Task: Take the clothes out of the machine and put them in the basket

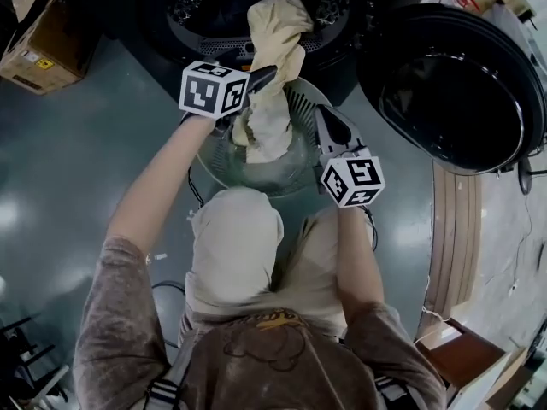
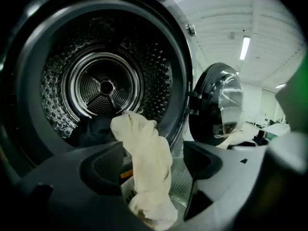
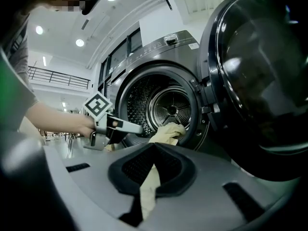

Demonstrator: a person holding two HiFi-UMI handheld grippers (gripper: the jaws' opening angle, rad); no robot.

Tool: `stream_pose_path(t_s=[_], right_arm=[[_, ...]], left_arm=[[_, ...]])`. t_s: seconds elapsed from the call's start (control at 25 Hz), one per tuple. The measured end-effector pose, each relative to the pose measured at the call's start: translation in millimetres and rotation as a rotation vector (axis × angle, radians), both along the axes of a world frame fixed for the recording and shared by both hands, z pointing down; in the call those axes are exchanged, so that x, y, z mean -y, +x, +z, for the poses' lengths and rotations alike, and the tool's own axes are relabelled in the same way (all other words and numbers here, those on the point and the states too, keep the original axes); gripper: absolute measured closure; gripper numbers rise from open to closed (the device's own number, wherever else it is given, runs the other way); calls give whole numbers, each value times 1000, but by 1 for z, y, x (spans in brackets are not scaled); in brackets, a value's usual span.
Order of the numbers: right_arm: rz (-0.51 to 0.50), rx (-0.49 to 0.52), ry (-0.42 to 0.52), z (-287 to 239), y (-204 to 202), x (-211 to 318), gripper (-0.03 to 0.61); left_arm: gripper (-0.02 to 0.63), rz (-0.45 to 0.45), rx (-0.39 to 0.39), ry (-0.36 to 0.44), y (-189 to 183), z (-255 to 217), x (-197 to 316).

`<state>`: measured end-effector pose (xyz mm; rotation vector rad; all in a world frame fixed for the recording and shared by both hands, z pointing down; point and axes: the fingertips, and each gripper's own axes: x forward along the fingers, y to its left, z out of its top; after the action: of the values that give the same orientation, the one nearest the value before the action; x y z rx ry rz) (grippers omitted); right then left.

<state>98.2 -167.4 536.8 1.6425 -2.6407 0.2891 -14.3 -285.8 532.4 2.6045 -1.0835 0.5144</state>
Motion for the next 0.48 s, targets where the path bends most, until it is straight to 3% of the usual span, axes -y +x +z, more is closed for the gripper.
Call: stream_pose_path(t_s=[0.16,0.48], right_arm=[[16,9,-12,0,3,1,580],[15,-36,-5,2,2,-2,580]], left_arm=[[210,0,21,25,20,1,47],[176,-78,67,-50,31,24,114]])
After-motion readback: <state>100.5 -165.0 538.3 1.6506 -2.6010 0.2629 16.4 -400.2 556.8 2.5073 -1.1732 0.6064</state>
